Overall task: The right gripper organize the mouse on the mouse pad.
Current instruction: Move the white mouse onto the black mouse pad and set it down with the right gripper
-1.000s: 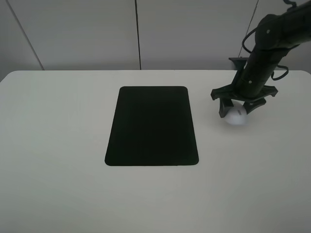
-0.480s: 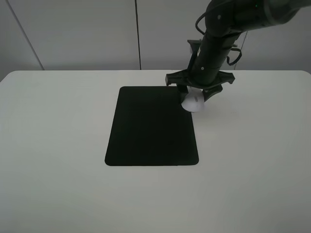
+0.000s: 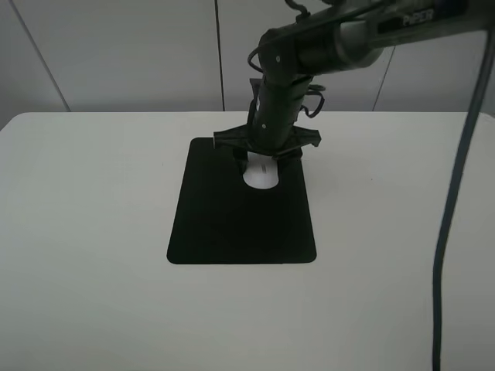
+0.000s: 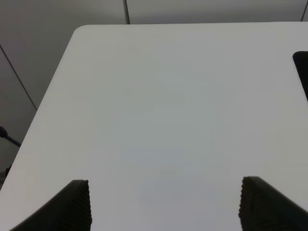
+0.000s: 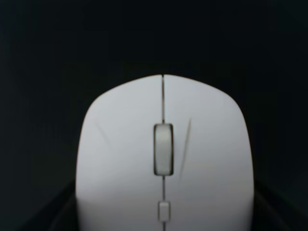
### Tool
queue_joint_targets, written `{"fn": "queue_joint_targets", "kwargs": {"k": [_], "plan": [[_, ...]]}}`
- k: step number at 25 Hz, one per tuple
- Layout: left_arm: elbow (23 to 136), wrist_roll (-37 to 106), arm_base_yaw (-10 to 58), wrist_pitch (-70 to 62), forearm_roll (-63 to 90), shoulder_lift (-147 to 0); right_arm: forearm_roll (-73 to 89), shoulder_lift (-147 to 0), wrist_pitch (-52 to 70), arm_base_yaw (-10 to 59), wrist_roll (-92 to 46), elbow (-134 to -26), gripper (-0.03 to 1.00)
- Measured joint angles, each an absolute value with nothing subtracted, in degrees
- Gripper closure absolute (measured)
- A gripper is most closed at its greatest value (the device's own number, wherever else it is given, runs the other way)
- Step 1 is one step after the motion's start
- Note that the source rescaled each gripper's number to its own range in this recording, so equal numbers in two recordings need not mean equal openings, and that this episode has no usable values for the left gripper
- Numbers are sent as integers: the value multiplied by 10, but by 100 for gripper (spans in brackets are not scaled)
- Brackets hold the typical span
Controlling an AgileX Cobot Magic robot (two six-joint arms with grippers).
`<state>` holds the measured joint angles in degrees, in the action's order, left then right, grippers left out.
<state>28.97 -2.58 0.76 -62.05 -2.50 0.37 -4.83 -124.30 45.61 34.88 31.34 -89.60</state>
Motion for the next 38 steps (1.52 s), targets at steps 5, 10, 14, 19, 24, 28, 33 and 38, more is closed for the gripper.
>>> {"fn": "queue_joint_targets", "kwargs": {"k": [5,10,14,19,24,28,33,38], "plan": [[290,-26,8,-621,-25,4,-87,-1286,485,363,346,-945,95],[290,-26,8,-621,-25,4,-99,-1324,527,382,348,-1014,95],[290,-26,8,-621,-25,4,-103,-1351,551,390,358,-1058,95],[290,-26,8,-621,-25,4,-120,-1359,550,390,388,-1063,95],[290,-26,8,-621,-25,4,-120,-1368,551,390,391,-1063,95],[290,-26,8,-621,-25,4,-119,-1379,551,390,392,-1063,95],[290,-26,8,-621,-25,4,-117,-1385,551,390,393,-1063,95],[290,-26,8,-621,-25,4,-116,-1386,551,390,393,-1063,95]]}}
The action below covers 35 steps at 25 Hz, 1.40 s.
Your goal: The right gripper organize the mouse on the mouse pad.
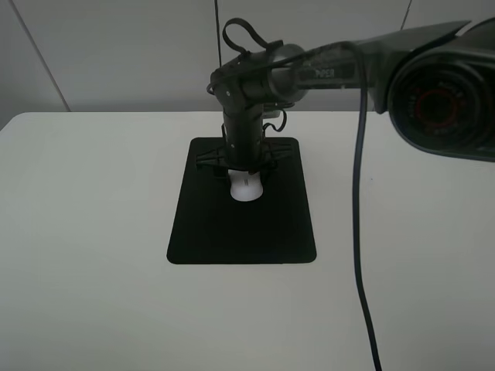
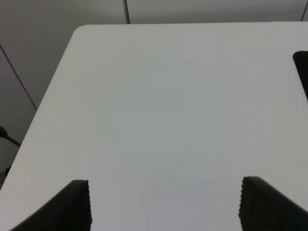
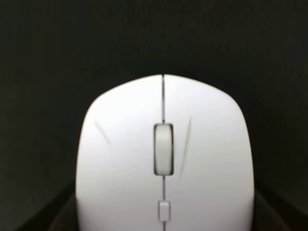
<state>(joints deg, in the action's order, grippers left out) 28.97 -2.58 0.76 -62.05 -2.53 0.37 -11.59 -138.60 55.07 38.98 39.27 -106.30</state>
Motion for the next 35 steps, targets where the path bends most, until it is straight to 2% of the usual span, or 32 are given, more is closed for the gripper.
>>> {"fn": "queue_joint_targets", "kwargs": {"k": [17,18,19,21,22,24,27,35], "plan": [[290,-26,8,-621,-25,4,-104,-1389,544,390,393,-1064,95],[290,-26,8,-621,-25,4,-104,-1389,543,390,393,-1064,92],[290,-26,8,-621,-25,4,-104,-1390,541,390,393,-1064,80],[290,-26,8,-621,-25,4,-104,-1390,541,390,391,-1064,47],[290,-26,8,-621,-25,4,-105,-1390,541,390,389,-1064,37],[290,-26,8,-621,-25,4,-105,-1388,541,390,387,-1065,26],[290,-26,8,-621,-25,4,-105,-1380,538,388,385,-1065,22],[290,-26,8,-621,-25,4,-130,-1345,547,383,385,-1066,21]]}}
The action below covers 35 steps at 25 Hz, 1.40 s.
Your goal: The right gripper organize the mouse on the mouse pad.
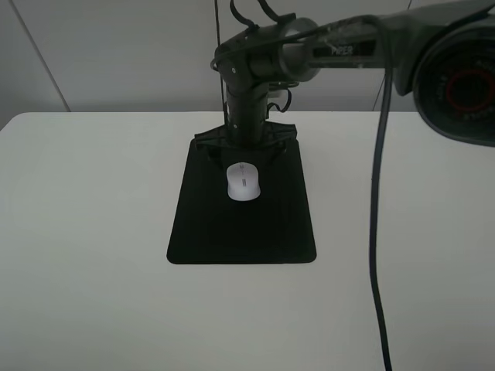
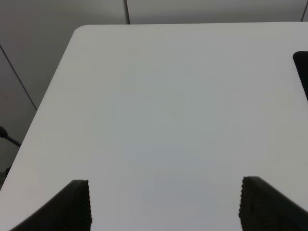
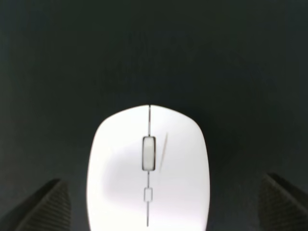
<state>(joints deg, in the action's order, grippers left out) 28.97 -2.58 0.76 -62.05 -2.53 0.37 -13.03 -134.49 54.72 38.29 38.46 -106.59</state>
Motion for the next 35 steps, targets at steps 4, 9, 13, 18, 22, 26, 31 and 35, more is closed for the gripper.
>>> {"fn": "queue_joint_targets", "kwargs": {"k": [4,9,13,18,22,26,31,35], "plan": [[290,-26,8,-621,-25,4,-131,-1321,552,382,376,-1066,21],[290,-26,8,-621,-25,4,-119,-1284,562,374,343,-1066,21],[290,-26,8,-621,-25,4,-113,-1255,574,359,337,-1057,21],[290,-26,8,-621,-25,4,-115,-1212,562,330,335,-992,21],[290,-26,8,-621,-25,4,-112,-1167,524,293,330,-904,21],[290,-26,8,-621,-25,4,-100,-1113,486,246,318,-815,21],[290,-26,8,-621,-25,4,-99,-1046,472,178,286,-731,21],[290,-26,8,-621,-25,4,-86,-1000,481,129,234,-687,21]]}}
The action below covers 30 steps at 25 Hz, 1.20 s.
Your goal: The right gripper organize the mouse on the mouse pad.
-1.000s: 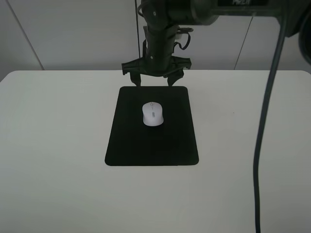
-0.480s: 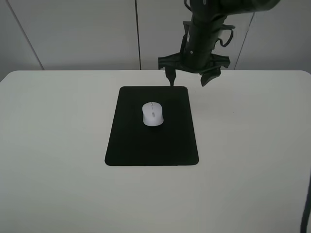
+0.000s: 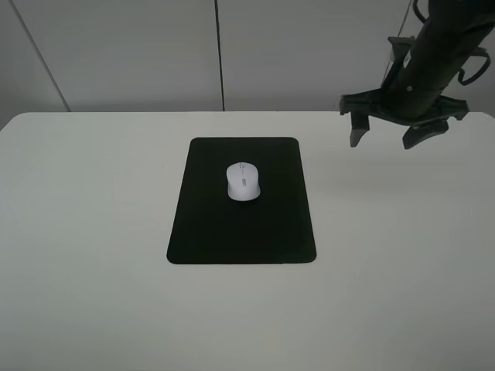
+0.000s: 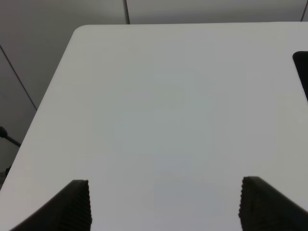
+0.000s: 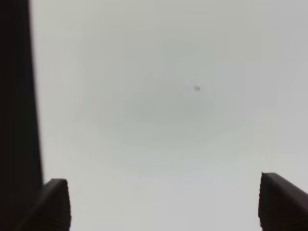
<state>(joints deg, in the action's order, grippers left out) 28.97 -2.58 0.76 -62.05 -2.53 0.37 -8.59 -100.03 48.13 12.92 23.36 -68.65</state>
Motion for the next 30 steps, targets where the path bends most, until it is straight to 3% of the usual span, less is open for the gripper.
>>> {"fn": "queue_joint_targets", "kwargs": {"k": [9,30], "plan": [[290,-26,8,-621,-25,4,-92,-871,508,72,208,-598,21],[290,-26,8,-621,-25,4,-91,-403,491,71,183,-388,21]]}}
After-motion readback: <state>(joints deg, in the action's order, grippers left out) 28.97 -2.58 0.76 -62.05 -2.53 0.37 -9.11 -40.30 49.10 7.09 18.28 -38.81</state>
